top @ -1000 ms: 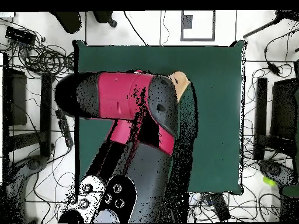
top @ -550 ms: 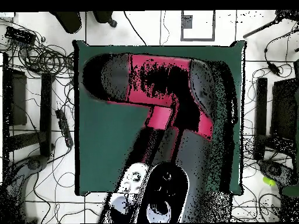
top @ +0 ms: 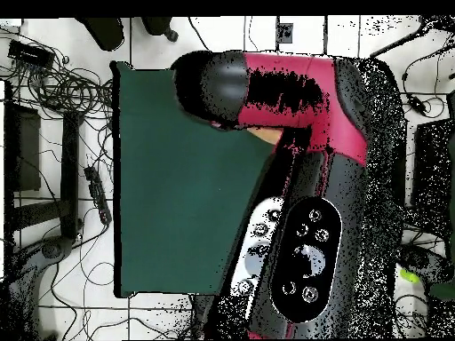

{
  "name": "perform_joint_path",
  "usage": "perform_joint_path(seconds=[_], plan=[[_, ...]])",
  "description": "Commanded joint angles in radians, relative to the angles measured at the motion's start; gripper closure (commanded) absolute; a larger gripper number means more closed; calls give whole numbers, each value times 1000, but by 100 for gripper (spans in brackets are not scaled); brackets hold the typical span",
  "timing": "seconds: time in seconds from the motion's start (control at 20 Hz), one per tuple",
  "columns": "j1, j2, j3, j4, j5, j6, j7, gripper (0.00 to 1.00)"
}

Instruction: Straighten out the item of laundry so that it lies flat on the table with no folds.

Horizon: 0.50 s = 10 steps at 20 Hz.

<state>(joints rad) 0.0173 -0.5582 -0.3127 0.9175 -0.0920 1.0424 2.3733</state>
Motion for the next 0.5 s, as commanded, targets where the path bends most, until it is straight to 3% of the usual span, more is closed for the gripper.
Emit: perform_joint_path(seconds=[0.05, 0.3, 0.5], plan=[[57, 124, 174, -176, -53, 193, -262, 100], [101, 186, 112, -298, -108, 308, -197, 100], [123, 210, 84, -304, -130, 293, -136, 100]])
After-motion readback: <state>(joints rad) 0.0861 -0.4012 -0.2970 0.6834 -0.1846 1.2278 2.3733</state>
